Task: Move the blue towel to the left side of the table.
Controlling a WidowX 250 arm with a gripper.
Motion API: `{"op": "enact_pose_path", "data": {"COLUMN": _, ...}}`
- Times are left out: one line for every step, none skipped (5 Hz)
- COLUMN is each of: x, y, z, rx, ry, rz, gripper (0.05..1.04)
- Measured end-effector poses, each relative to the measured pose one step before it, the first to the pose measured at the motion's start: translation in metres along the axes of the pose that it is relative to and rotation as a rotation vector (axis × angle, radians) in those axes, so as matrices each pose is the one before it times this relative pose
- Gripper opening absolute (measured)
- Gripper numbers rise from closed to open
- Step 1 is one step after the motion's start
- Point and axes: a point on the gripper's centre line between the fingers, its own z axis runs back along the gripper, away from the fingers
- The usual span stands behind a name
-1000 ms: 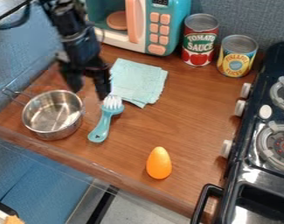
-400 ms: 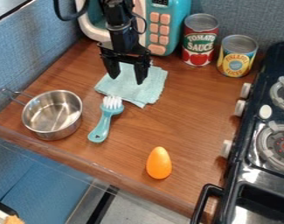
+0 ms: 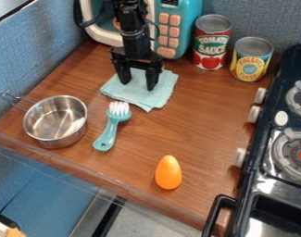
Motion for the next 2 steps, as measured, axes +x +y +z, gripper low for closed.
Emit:
{"op": "enact_pose_path", "data": {"x": -0.00458, "y": 0.00187, "z": -0.00409, "rx": 0.0276, "ry": 0.0192, "rz": -0.0246, "gripper": 1.001}}
{"op": "enact_pose_path", "data": {"x": -0.00377, "y": 0.00577, "z": -0.00173, "rx": 0.0363, "ry": 0.0034, "rz": -0.02, "gripper": 1.001}}
